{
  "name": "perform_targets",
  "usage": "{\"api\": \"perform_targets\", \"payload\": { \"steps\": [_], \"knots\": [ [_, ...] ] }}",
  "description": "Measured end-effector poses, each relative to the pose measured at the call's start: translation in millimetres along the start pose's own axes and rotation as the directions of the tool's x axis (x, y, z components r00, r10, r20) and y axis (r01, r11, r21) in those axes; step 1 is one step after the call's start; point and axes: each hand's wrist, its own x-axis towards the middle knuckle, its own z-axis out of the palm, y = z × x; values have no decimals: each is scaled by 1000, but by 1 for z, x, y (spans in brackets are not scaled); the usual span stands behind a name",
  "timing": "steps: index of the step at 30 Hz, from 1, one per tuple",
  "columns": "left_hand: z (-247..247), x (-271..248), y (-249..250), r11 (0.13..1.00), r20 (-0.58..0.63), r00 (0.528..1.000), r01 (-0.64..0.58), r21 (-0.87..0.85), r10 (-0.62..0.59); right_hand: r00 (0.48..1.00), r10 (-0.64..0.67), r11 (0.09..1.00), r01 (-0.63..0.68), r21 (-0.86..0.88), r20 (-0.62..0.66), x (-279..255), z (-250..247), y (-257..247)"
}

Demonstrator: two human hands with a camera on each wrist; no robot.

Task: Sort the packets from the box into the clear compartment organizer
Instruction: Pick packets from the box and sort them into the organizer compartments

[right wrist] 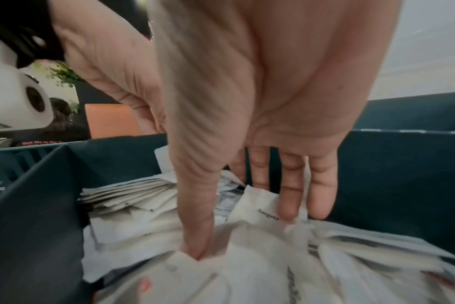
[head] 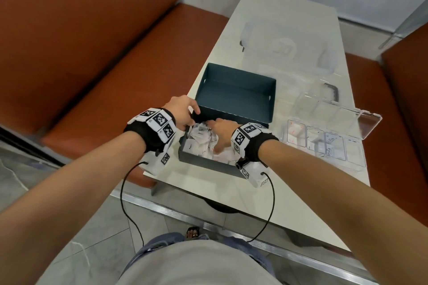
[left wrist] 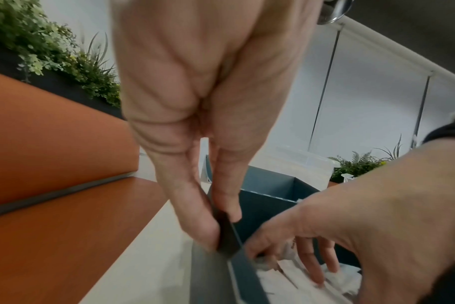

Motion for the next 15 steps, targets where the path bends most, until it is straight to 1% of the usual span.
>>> {"api": "perform_targets", "payload": {
  "steps": [5, 9, 15],
  "knots": [
    [1, 2, 1, 998, 1, 999, 36, -49, -35, 996, 86, 990, -81, -119, 37, -6, -7, -1],
    [1, 4, 2, 998, 1, 999, 46, -46, -46, 993, 79, 990, -68, -121, 88, -9, -10, -4],
    [1, 5, 2, 998, 2, 999, 51, -37, -51, 996, 75, 991, -69, -117, 50, -10, -10, -3]
  ]
}}
